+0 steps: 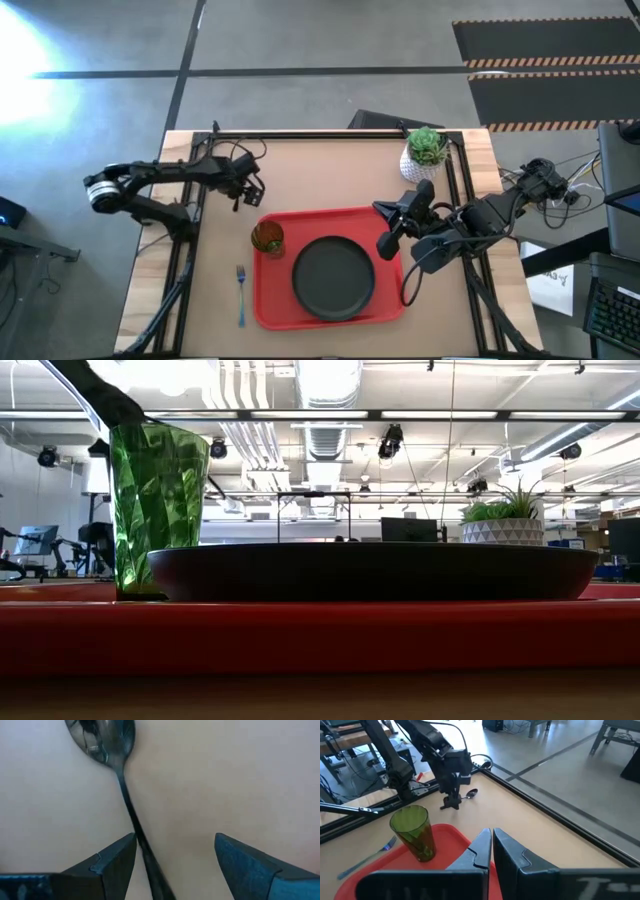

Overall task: Pick and place plate/cup/fork/spoon on tray
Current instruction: Put the black spoon to the right side of the black plate on the red serving tray

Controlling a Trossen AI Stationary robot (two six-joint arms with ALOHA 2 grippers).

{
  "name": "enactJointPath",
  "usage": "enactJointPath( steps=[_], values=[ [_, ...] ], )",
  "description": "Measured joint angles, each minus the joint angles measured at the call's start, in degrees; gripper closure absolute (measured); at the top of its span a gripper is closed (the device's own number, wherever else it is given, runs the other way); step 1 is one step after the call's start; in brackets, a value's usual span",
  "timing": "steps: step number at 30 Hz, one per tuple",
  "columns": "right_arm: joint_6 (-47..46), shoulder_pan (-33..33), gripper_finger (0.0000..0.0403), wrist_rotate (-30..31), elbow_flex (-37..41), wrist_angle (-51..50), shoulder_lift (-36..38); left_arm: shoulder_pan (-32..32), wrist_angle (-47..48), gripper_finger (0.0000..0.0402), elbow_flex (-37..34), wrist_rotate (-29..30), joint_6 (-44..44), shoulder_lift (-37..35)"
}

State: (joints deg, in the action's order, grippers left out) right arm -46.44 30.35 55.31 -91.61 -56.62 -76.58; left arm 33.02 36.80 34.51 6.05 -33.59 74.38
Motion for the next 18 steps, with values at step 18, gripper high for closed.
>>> enactJointPath(
  steps=[18],
  values=[
    [0.02, 0.00, 0.0394, 0.00, 0.00, -0.04, 0.09, 3.51, -0.25, 0.0150, -0.23, 1.36, 0.07, -4.18]
  ],
)
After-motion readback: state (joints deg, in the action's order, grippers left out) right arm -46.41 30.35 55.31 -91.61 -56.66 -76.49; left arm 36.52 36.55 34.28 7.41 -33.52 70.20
